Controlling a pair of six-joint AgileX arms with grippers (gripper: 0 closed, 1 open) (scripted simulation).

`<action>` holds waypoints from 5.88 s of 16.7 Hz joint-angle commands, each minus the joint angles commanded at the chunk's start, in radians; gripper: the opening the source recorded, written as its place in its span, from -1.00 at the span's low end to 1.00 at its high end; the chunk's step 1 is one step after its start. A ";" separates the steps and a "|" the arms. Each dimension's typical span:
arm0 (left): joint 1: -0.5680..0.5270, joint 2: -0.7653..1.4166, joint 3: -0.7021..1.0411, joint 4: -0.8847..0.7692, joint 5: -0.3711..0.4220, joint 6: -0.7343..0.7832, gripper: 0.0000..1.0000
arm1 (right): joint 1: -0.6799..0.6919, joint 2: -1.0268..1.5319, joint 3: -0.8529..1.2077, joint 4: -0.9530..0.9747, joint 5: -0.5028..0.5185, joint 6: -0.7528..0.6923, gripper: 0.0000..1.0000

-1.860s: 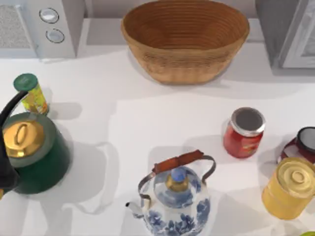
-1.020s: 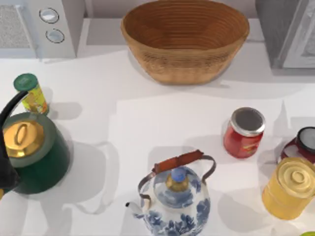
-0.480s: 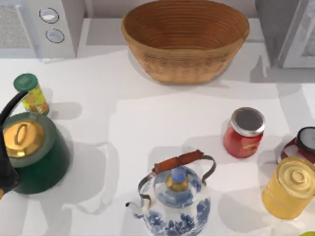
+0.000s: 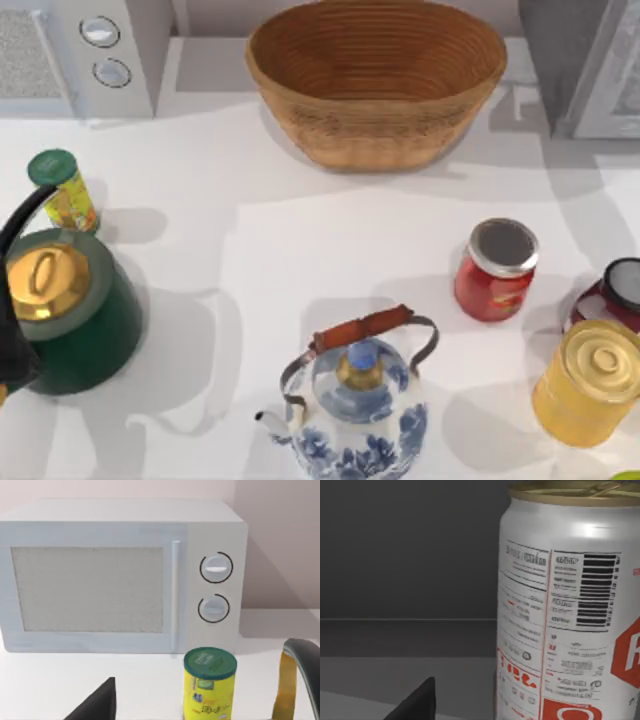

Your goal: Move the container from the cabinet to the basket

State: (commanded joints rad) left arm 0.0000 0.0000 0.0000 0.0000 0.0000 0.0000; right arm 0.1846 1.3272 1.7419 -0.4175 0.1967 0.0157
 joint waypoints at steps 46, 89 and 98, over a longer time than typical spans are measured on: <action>0.000 0.000 0.000 0.000 0.000 0.000 1.00 | -0.061 0.218 0.160 0.068 -0.048 0.000 -1.00; 0.000 0.000 0.000 0.000 0.000 0.000 1.00 | -0.121 -1.066 -1.409 0.239 -0.119 -0.009 -1.00; 0.000 0.000 0.000 0.000 0.000 0.000 1.00 | -0.185 -1.327 -1.742 0.418 -0.197 -0.016 -1.00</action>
State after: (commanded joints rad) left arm 0.0000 0.0000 0.0000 0.0000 0.0000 0.0000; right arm 0.0000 0.0001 0.0000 0.0001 0.0000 0.0000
